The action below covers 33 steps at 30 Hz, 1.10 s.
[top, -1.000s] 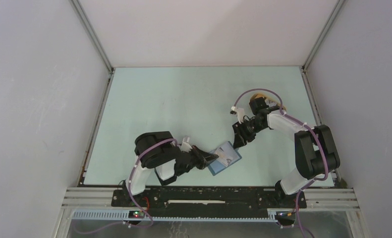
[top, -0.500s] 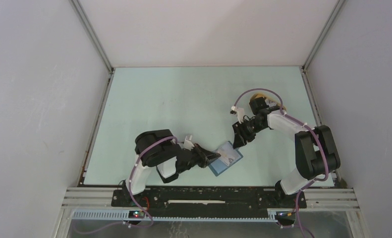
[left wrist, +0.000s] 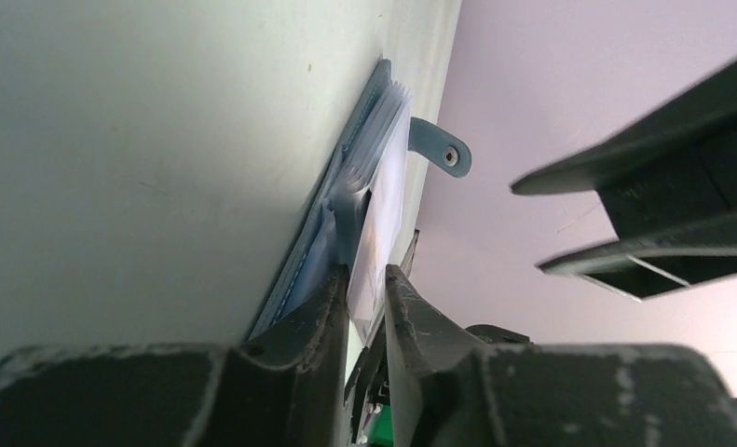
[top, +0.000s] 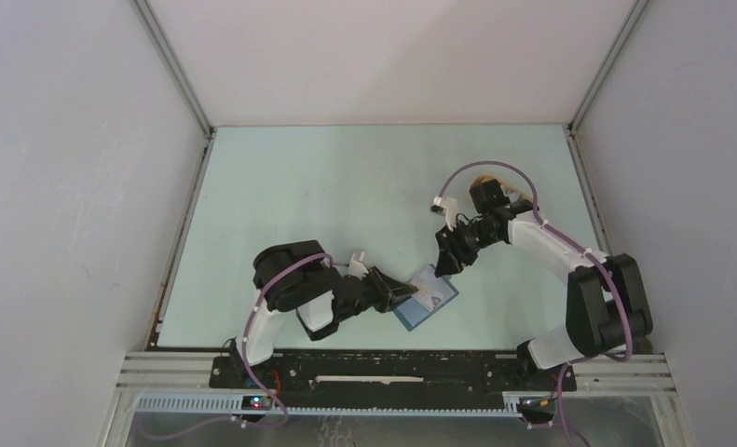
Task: Put the credit cards into the card holder
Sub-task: Insert the credit card into the card holder.
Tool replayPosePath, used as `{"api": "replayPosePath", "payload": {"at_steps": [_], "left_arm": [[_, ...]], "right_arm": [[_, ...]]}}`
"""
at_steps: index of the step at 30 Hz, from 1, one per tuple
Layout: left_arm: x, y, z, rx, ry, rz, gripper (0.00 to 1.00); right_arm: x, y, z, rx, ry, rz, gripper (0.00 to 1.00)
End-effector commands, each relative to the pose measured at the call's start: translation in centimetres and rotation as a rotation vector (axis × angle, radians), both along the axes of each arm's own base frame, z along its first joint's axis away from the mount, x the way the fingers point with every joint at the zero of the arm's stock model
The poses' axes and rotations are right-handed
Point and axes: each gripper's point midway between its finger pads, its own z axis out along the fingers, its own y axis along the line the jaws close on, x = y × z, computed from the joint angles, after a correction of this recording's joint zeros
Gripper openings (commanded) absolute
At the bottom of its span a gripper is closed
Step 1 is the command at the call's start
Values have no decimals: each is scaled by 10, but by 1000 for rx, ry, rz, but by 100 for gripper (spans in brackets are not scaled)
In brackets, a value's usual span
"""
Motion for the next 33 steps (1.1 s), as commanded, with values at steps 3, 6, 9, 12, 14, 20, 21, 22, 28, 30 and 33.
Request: {"api": "replayPosePath", "payload": {"at_steps": [3,6,9,12,14,20,21,22,28,30,33], "left_arm": [[0,-4,-2,7,-6,-25,28],[0,-3,-2,7,-5,-27,28],[0,-3,-2,5,-5,-28,29],[-1,-3,-2,7,-5,-29,29],[-1,-3,-3,9,-4,-29,29],[0,-3,-2,7,-5,-28,29],[0,-3,-3,9,-3,-28,29],[0,-3,-3,10,-3,-28,29],[0,-3,-3,10,-5,-30,29],[0,-3,-3,11,-5,-30,29],[0,-3,-3,9,-6,-29,30]], "right_arm": [[-20,26,35,81,-194,199,49],[-45,39,35,104,-281,369,42],[-68,48,26,95,-400,539,30],[-89,50,12,73,-492,700,13],[-95,50,1,37,-521,766,10],[-100,54,-19,-39,-591,869,9],[-99,55,-20,-50,-605,873,7],[-97,57,-21,-54,-620,870,7],[-90,65,-23,-69,-660,836,6],[-84,69,-24,-84,-683,816,6],[-81,74,-27,-103,-711,813,6]]}}
